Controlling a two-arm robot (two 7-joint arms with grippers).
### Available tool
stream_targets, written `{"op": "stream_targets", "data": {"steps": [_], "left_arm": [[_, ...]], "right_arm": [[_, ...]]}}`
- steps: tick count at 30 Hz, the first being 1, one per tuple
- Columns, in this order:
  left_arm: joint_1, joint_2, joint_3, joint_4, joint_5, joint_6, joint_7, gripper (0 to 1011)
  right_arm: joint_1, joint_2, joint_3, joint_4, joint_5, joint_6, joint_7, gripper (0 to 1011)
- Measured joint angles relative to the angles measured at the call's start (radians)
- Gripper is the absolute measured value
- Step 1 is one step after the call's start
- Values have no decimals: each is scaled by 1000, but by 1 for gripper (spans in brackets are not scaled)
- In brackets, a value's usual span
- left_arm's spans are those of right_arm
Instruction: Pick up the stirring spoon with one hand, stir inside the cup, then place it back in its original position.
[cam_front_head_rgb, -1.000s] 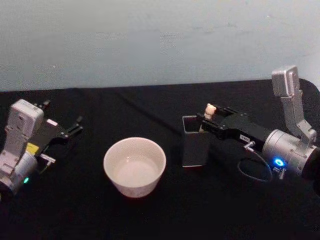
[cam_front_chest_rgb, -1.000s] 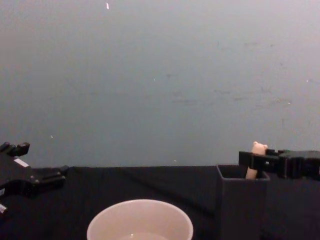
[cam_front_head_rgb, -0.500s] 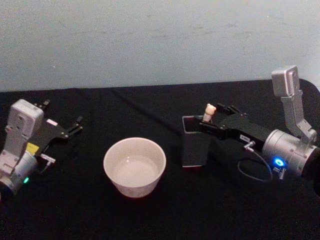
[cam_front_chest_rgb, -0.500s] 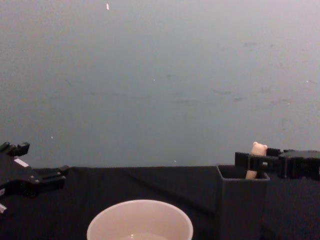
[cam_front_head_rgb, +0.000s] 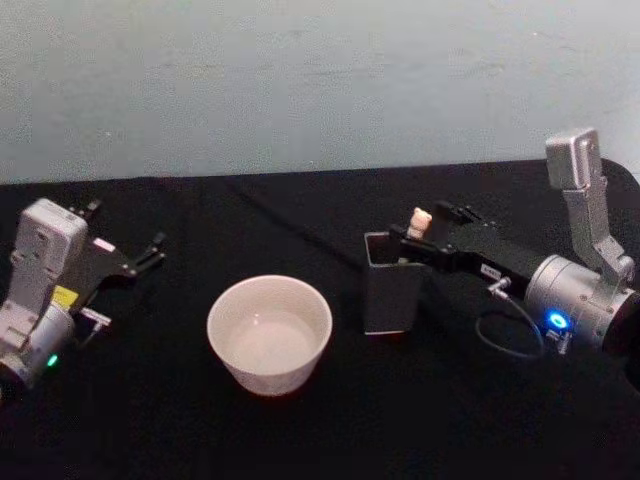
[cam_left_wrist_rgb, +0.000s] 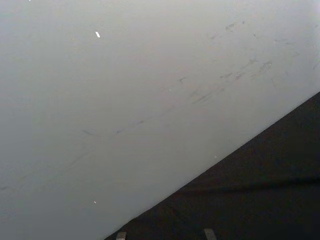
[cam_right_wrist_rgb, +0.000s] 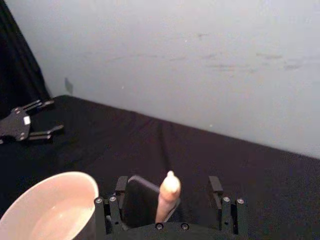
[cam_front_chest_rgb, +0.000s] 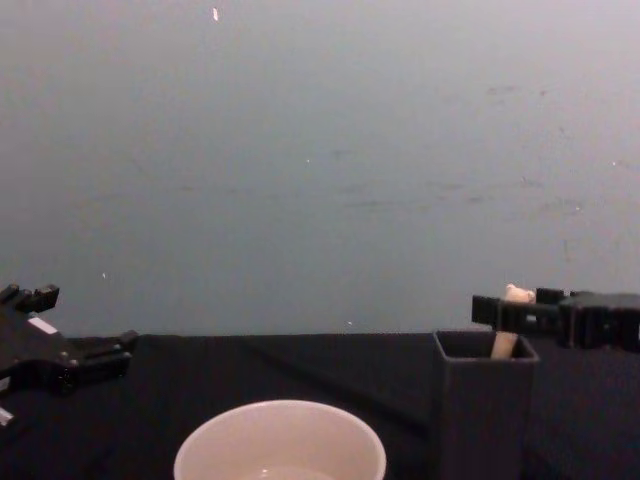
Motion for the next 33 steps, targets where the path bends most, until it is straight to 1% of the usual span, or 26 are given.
{"op": "stream_targets", "data": {"steps": [4, 5, 7, 8, 10, 11, 13, 14, 17, 18, 19, 20, 22, 23, 27, 28, 33], "left_arm": [[0, 0, 0, 0, 0, 0, 0, 1001], [0, 0, 0, 0, 0, 0, 0, 1001], [0, 0, 0, 0, 0, 0, 0, 1001], [0, 0, 0, 0, 0, 0, 0, 1001], [0, 0, 0, 0, 0, 0, 0, 1001], [0, 0, 0, 0, 0, 0, 0, 1001], [0, 0, 0, 0, 0, 0, 0, 1001], [0, 0, 0, 0, 0, 0, 0, 1001], [0, 0, 0, 0, 0, 0, 0, 1001], [0, 0, 0, 0, 0, 0, 0, 1001], [0, 0, 0, 0, 0, 0, 0, 1001], [0, 0, 0, 0, 0, 0, 0, 1001], [0, 0, 0, 0, 0, 0, 0, 1001], [0, 0, 0, 0, 0, 0, 0, 1001], [0, 0, 0, 0, 0, 0, 0, 1001], [0, 0, 0, 0, 0, 0, 0, 1001], [0, 0, 0, 0, 0, 0, 0, 1001]], "right_arm": [[1, -17, 18, -3, -21, -37, -24, 1002], [2, -27, 30, -5, -31, -61, -37, 1002], [3, -37, 44, -7, -38, -80, -50, 1002], [3, -50, 57, -11, -50, -104, -73, 1003], [3, -64, 70, -17, -68, -128, -102, 1002], [2, -75, 79, -21, -91, -149, -133, 1002], [-2, -88, 84, -24, -126, -171, -175, 1002], [-5, -99, 83, -23, -177, -190, -228, 1003], [-12, -113, 68, -8, -282, -219, -320, 1002], [-16, -122, 56, 10, -350, -233, -375, 1002], [-19, -125, 52, 18, -376, -238, -396, 1002], [-26, -131, 40, 38, -433, -246, -443, 1002], [-34, -135, 30, 57, -481, -250, -478, 1003], [-44, -138, 22, 73, -514, -251, -503, 1002], [-63, -141, 13, 101, -552, -247, -522, 1002], [-72, -142, 11, 110, -559, -238, -523, 1002], [-96, -148, 11, 132, -563, -212, -510, 1002]]}}
